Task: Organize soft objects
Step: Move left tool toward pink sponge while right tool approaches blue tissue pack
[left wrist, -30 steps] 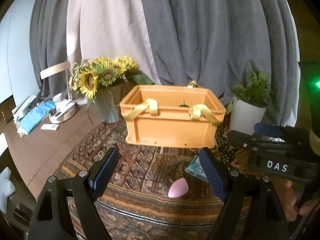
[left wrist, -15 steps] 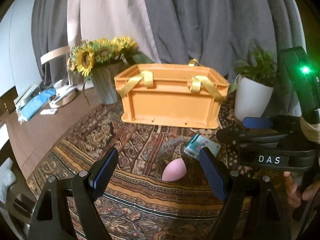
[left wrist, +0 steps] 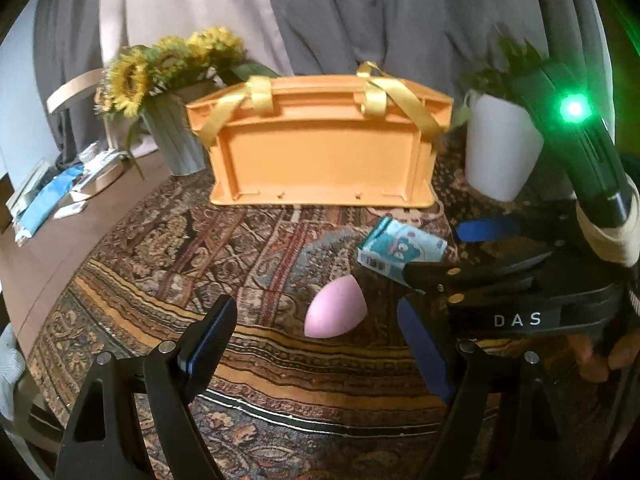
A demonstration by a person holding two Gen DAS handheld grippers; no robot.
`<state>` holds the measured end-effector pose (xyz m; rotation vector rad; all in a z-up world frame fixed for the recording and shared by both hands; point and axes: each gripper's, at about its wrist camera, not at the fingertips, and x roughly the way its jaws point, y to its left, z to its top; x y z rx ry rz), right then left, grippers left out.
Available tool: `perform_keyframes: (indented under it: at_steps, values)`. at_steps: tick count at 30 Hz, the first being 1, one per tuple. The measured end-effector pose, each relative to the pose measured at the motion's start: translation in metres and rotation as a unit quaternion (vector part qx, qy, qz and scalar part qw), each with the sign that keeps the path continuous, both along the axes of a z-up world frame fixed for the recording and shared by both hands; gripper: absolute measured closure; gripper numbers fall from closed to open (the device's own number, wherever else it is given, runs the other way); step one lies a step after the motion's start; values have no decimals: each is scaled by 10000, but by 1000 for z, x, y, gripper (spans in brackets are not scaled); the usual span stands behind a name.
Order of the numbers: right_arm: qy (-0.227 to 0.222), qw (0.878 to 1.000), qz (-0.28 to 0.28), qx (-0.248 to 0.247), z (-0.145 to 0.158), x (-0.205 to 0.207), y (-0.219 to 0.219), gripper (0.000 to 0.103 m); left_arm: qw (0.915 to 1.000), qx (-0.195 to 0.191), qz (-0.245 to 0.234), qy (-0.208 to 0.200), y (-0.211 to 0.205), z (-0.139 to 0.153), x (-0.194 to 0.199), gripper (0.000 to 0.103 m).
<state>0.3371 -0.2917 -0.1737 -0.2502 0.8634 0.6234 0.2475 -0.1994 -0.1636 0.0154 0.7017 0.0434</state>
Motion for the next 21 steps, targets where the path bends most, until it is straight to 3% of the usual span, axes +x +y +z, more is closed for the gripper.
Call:
perform_keyframes:
  at_steps: [15, 21]
  values:
    - [95, 9993, 176, -309, -22, 29, 9, 30, 9989, -83, -176, 422, 0, -29, 33, 25]
    - [180, 9989, 300, -324, -27, 36, 14, 30, 9988, -134, -181, 440, 3, -35, 43, 34]
